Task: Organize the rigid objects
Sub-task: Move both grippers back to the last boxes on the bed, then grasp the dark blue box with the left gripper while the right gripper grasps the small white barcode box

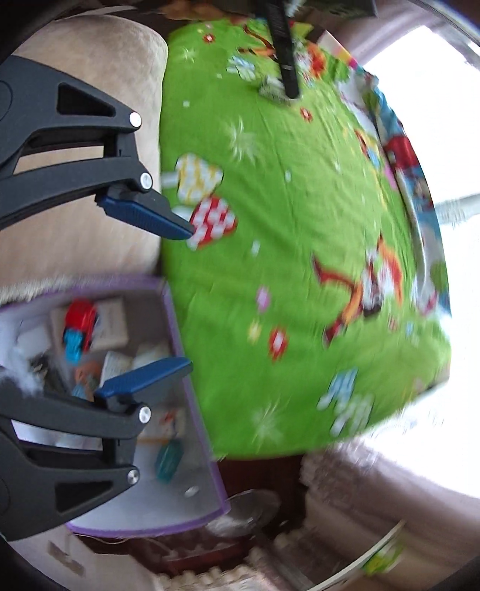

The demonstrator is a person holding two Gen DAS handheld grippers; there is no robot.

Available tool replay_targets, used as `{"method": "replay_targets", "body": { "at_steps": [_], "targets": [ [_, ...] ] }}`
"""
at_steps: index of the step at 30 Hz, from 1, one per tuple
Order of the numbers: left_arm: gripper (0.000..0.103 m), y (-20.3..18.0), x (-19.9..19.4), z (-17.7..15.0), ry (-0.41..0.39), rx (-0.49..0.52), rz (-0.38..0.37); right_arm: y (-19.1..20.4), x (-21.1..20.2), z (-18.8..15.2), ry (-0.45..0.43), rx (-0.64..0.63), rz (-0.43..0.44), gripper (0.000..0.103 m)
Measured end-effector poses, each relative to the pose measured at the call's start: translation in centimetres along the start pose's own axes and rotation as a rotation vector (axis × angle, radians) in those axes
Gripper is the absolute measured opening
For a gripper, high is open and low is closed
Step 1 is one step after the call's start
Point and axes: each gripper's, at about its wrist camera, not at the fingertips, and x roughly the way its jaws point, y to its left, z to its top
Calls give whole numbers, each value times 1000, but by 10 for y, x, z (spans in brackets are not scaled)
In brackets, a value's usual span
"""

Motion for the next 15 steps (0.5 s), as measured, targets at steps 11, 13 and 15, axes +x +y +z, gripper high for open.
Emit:
{"method": "replay_targets", "body": {
  "at_steps": [11, 13, 15],
  "targets": [
    [47, 159, 13, 33, -6, -355, 163, 107, 30, 47, 30, -147, 109, 70],
    [47, 172, 22, 31, 13, -389, 171, 125, 34, 53, 31, -171, 125, 70],
    [47, 181, 32, 30, 30, -427, 180, 140, 37, 59, 33, -191, 136, 70]
  ]
}}
